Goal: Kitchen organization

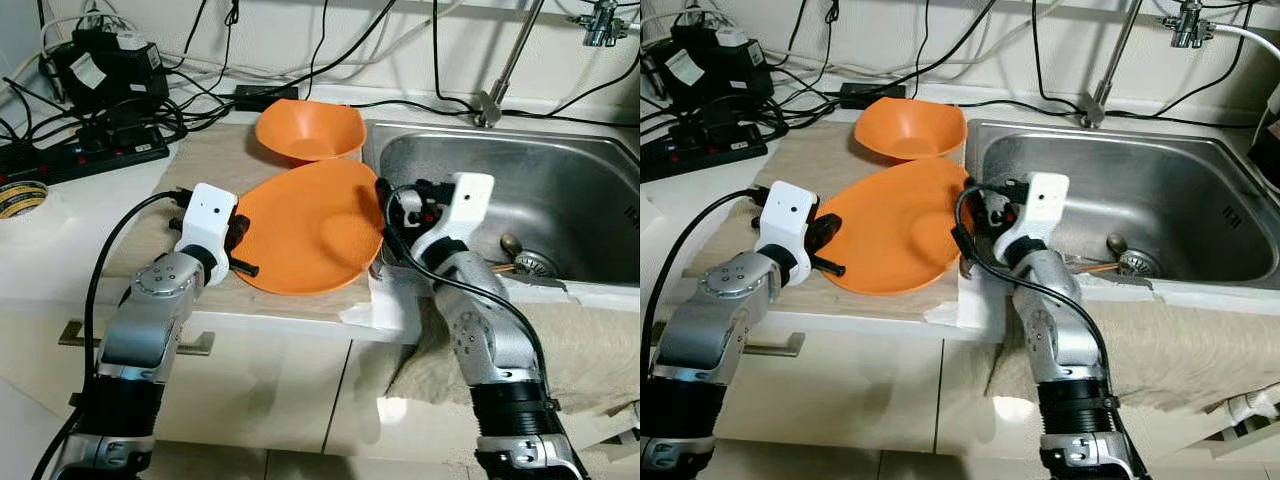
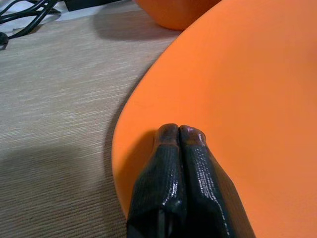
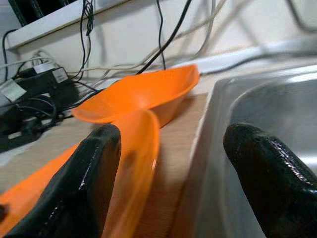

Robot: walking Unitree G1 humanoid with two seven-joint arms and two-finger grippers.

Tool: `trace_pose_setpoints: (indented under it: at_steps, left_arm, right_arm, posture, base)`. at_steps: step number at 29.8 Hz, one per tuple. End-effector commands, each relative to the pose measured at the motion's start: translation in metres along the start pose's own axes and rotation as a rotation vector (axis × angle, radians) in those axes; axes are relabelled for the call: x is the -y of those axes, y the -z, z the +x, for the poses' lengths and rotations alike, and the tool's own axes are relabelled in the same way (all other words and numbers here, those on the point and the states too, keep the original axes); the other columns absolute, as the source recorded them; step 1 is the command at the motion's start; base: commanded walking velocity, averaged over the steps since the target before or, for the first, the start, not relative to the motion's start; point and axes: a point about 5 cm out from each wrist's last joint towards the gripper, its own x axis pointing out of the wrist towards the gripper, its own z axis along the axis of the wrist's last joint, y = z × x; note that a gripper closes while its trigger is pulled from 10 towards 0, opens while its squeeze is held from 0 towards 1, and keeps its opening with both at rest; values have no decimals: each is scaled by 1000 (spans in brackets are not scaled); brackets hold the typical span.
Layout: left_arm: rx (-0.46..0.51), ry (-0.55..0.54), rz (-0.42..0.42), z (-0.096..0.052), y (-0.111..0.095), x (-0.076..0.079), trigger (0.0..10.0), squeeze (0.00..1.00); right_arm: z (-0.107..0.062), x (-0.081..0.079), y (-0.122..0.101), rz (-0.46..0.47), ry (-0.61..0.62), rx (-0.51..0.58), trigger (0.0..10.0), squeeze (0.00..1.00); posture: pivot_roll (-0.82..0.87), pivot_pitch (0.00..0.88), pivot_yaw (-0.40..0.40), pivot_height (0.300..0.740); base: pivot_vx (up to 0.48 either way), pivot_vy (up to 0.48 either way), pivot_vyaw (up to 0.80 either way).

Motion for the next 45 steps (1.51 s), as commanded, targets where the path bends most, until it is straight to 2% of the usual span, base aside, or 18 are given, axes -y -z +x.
trace_pose_setpoints:
  at_steps: [1,3,14,22,26,29,35,36,37,45]
  left_arm:
    - [-202,30,-25,2,43,10,10000,0]
    - [-201,31,-24,2,43,10,10000,0]
    - [-198,27,-22,2,42,8,10000,0]
    - [-202,27,-22,1,43,7,10000,0]
    - [-202,27,-25,1,44,8,10000,0]
    - [-199,28,-29,2,43,9,10000,0]
    - [-192,32,-29,3,40,10,10000,0]
    - [-191,31,-30,3,39,10,10000,0]
    - [-191,31,-31,3,39,10,10000,0]
    - [-178,27,-34,4,34,8,10000,0]
  right_arm:
    - [4,-1,2,45,-14,-21,10000,0]
    - [9,-8,6,83,-39,-48,10000,0]
    - [21,-16,18,273,-44,-125,10000,0]
    - [22,-10,17,285,-18,-131,10000,0]
    - [22,-8,16,319,-17,-134,10000,0]
    - [24,-12,20,361,-28,-160,10000,0]
    - [27,-27,27,324,-67,-203,10000,0]
    - [27,-27,28,319,-67,-207,2039,0]
    - [27,-27,28,313,-64,-214,0,0]
    - [26,-28,32,280,-78,-267,0,0]
  posture:
    - [76,0,-40,732]
    - [80,0,-39,732]
    - [91,0,-37,732]
    - [92,0,-37,732]
    - [86,0,-38,732]
    - [84,0,-38,732]
    - [84,0,-39,732]
    - [85,0,-40,732]
    - [85,0,-40,732]
    - [83,0,-44,732]
  base:
    - [0,0,0]
    - [0,0,0]
    - [0,0,0]
    - [0,0,0]
    - [0,0,0]
    - [0,0,0]
    - [0,0,0]
    - [0,0,0]
    - [0,0,0]
    - [0,0,0]
